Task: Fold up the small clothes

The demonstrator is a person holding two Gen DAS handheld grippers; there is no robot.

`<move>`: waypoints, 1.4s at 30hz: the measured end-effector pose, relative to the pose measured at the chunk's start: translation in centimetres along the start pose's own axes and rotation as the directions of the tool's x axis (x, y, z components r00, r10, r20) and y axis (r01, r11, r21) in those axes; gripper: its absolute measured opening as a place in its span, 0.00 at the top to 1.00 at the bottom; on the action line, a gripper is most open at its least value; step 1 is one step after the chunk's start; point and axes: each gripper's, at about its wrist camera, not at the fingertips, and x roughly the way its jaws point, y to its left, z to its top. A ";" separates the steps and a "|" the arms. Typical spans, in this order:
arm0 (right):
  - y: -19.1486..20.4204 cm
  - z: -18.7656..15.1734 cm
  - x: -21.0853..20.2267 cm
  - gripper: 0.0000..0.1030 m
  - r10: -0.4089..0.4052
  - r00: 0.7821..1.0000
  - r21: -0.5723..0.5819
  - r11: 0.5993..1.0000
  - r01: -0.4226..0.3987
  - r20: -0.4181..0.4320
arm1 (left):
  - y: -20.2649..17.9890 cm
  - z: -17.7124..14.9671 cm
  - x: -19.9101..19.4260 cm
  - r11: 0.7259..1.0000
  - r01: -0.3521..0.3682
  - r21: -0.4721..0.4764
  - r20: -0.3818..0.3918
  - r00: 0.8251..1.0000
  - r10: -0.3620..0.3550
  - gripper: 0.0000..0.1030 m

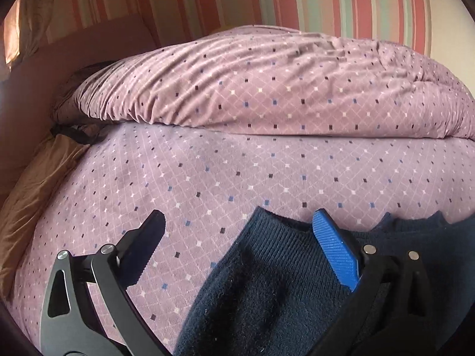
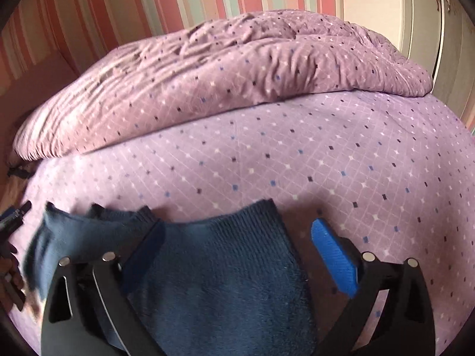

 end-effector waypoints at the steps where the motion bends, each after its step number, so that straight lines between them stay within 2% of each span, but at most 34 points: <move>1: 0.1 0.2 -0.4 0.04 0.011 1.000 0.010 1.000 -0.011 0.013 | 0.1 -0.1 -0.3 1.000 0.011 -0.006 0.002 1.000 -0.011 0.04; 3: 0.7 0.2 -1.1 0.04 0.064 0.998 0.031 0.997 -0.065 0.029 | -0.4 -0.5 -0.8 0.999 0.051 -0.010 0.004 0.999 -0.051 0.04; 4: 1.4 -0.1 -1.0 0.04 0.120 0.993 0.031 0.992 -0.121 0.023 | -0.7 -0.8 -0.9 0.997 0.072 -0.007 0.003 0.997 -0.072 0.03; 6: 2.5 -0.5 -0.4 0.04 0.169 0.986 0.019 0.986 -0.169 0.002 | -1.7 -1.5 -0.7 0.993 0.117 0.008 -0.004 0.993 -0.117 0.03; 10: 3.8 -2.2 2.9 0.04 0.080 0.993 -0.036 0.996 -0.083 -0.087 | -3.2 -3.4 2.0 0.993 0.109 0.045 -0.084 0.991 -0.105 0.03; 14: 1.9 -3.3 6.5 0.04 0.059 0.981 0.037 0.998 -0.053 -0.187 | -2.0 -4.6 5.9 0.993 0.118 -0.016 -0.203 0.972 -0.119 0.03; 16: 1.3 -3.8 7.3 0.03 0.071 0.979 0.048 0.997 -0.063 -0.193 | -1.8 -5.1 7.1 0.995 0.104 -0.001 -0.231 0.968 -0.101 0.03; 21: 2.8 -4.1 8.2 0.02 -0.015 0.980 -0.059 0.998 0.003 -0.198 | -2.2 -4.8 8.1 0.994 0.101 0.037 -0.259 0.962 -0.088 0.03; 24: 3.4 -3.9 5.9 0.02 -0.019 0.989 -0.060 0.998 0.010 -0.149 | -1.8 -4.5 6.2 0.995 0.101 0.026 -0.206 0.974 -0.094 0.07; 26: 3.8 -4.5 3.2 0.02 0.018 0.995 -0.061 0.998 -0.024 -0.097 | -1.5 -4.7 3.1 0.994 0.105 0.035 -0.146 0.984 -0.099 0.07; 28: 4.4 -5.8 0.4 0.02 0.037 0.998 -0.079 0.996 -0.041 -0.055 | -1.6 -6.0 -1.5 0.992 0.104 0.069 -0.047 0.994 -0.101 0.07; 32: 6.5 -11.6 -6.0 0.02 -0.007 0.998 -0.164 0.986 0.017 0.060 | -2.1 -10.2 -8.7 0.990 0.126 0.069 0.066 0.989 -0.131 0.04; 34: 7.2 -14.2 -7.6 0.02 -0.031 0.996 -0.188 0.981 0.045 0.078 | -2.4 -12.5 -11.4 0.988 0.151 0.041 0.091 0.984 -0.154 0.03; 37: 8.1 -18.3 -9.3 0.02 -0.041 0.995 -0.198 0.979 0.059 0.093 | -2.9 -16.5 -13.9 0.987 0.162 0.021 0.100 0.982 -0.163 0.03; 40: 8.6 -21.2 -9.1 0.02 -0.084 0.994 -0.212 0.972 0.096 0.065 | -3.1 -19.6 -13.8 0.989 0.150 0.018 0.033 0.988 -0.150 0.03; 42: 8.2 -22.5 -8.4 0.02 -0.120 0.992 -0.221 0.967 0.126 0.039 | -2.3 -21.6 -12.3 0.992 0.127 0.003 -0.033 0.991 -0.127 0.03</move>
